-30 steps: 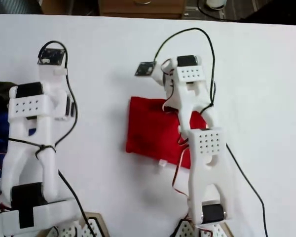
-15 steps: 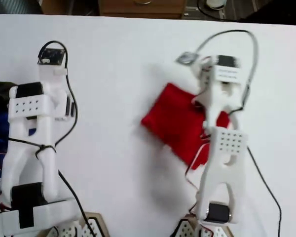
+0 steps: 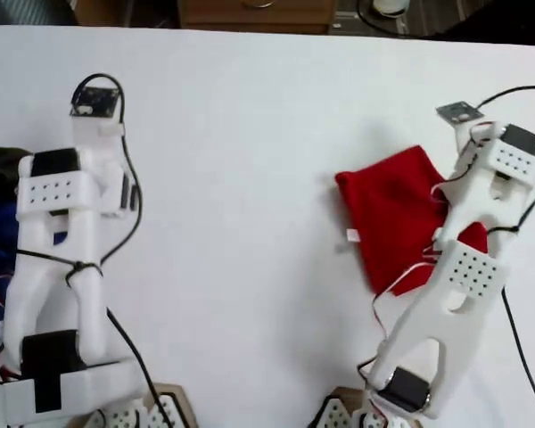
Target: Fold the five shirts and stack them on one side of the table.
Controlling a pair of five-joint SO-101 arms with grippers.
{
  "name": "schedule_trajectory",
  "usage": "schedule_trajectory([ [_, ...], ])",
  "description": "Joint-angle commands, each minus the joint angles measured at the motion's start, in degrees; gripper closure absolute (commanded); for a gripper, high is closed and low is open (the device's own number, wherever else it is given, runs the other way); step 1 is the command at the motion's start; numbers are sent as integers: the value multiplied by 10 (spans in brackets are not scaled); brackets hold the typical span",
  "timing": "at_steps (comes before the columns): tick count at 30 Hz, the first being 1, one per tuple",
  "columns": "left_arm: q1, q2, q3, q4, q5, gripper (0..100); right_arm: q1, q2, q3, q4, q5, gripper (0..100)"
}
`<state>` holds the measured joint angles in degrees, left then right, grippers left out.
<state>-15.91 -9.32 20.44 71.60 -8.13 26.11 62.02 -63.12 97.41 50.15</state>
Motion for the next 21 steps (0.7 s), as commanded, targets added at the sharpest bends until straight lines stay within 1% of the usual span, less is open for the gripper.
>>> schedule_trajectory([
  [1,22,-30,-3,4,0,849,32,-2,-47,2,-5,976],
  [7,25,-30,-3,3,0,849,83,-1,-85,-7,-41,976],
  [10,25,-30,-3,3,0,849,87,0,-66,-5,-40,976],
  [15,25,-30,-3,4,0,849,71,-7,-59,-3,-40,964],
  [19,25,-30,-4,11,0,849,65,-29,-64,-1,-40,843],
  [21,23,-30,-3,11,0,849,62,-51,-66,-1,-40,802],
])
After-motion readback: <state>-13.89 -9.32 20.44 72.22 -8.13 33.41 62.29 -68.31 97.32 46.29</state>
